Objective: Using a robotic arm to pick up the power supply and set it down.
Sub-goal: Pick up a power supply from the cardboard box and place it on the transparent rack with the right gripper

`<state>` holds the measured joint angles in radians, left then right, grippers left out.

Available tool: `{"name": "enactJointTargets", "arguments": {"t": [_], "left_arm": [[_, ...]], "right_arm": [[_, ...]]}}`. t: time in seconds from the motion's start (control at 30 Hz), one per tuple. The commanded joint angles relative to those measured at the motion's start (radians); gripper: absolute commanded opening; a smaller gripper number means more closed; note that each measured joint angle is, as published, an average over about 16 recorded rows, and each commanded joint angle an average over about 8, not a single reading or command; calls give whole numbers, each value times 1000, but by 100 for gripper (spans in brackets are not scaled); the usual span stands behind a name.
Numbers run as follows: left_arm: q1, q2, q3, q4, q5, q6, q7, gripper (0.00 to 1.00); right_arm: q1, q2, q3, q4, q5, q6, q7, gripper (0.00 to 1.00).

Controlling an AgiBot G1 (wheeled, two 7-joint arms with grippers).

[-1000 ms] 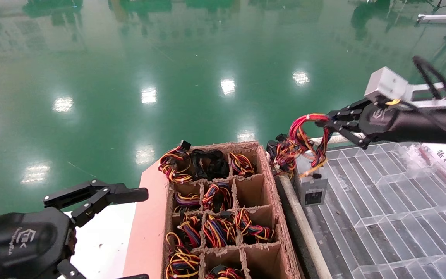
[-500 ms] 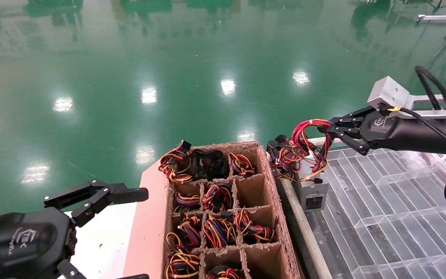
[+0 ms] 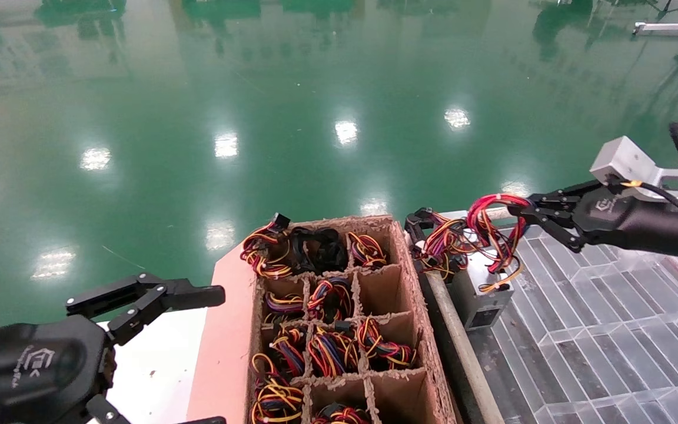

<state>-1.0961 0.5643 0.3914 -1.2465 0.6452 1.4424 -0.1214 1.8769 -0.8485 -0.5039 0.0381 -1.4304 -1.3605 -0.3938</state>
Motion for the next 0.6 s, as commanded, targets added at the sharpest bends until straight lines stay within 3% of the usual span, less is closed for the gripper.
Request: {"name": "enactJointTargets", "arguments": {"t": [0.03, 0.2, 0.27, 0.6], "left_arm": [[0, 0, 0, 0, 0, 0, 0, 100], [0, 0, 0, 0, 0, 0, 0, 100], [0, 0, 0, 0, 0, 0, 0, 100], [0, 0, 0, 0, 0, 0, 0, 100]], "right_arm": [[-4, 6, 2, -12, 3, -1, -5, 22], [-9, 10, 4, -28, 6, 6, -6, 84], [-9, 10, 4, -31, 7, 7, -6, 100], [-9, 10, 5, -29, 8, 7, -5, 100]]}}
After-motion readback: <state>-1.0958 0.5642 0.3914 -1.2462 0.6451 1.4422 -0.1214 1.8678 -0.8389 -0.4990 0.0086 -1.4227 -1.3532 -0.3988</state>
